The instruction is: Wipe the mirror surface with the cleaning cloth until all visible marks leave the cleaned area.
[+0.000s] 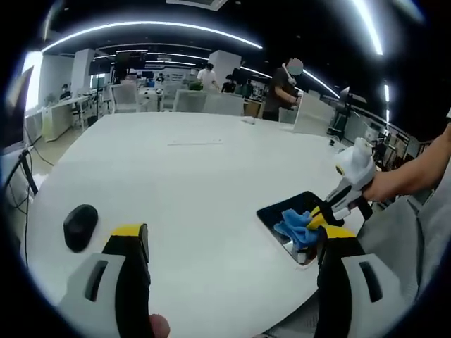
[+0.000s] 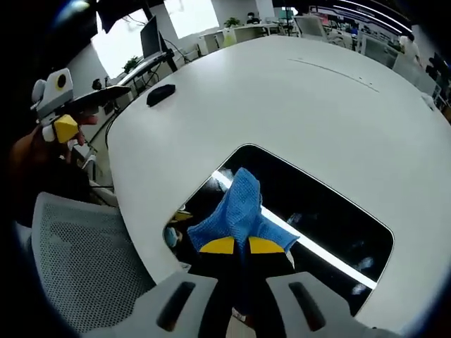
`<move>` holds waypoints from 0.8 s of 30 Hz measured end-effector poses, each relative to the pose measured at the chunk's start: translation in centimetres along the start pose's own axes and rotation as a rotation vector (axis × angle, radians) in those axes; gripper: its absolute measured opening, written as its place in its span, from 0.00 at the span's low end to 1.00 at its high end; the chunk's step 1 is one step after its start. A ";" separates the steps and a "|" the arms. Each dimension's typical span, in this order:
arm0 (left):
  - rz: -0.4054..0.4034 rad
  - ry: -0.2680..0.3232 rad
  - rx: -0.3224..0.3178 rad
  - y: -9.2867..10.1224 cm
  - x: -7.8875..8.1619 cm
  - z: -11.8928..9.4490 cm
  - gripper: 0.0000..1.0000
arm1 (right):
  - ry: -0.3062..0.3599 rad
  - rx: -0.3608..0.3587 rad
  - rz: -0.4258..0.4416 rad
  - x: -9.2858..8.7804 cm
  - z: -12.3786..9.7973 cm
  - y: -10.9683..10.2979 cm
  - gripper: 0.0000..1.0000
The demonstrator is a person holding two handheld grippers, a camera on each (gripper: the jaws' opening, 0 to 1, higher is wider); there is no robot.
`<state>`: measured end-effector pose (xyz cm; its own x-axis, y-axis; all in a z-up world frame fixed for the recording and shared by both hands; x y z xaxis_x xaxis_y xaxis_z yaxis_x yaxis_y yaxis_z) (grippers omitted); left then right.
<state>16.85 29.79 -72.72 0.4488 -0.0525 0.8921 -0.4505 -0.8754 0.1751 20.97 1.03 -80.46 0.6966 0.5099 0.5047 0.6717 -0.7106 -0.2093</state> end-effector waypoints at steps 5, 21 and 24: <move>0.014 -0.005 0.000 0.2 0.0 0.0 0.99 | 0.000 0.005 0.004 -0.6 -0.2 -0.4 0.00; 0.013 -0.002 -0.024 0.8 0.1 0.1 0.99 | 0.000 0.020 0.019 -2.1 -0.7 -1.5 0.00; 0.018 -0.005 -0.027 0.8 0.0 0.0 0.99 | -0.003 0.023 0.021 -2.2 -0.7 -1.7 0.00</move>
<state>16.46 29.07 -72.62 0.4442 -0.0700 0.8932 -0.4789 -0.8611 0.1707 18.10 0.76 -80.64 0.7115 0.4959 0.4978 0.6624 -0.7099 -0.2395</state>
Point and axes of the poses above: the point that each gripper's makers call its tool centre point, and the gripper's own axes: z roughly forward along the fingers, y roughly to its right, x roughly out of its top, the point moved 9 cm from there along -z, roughly backward along the fingers, and after that the axes turned 2 degrees about z, right-handed, at the moved point
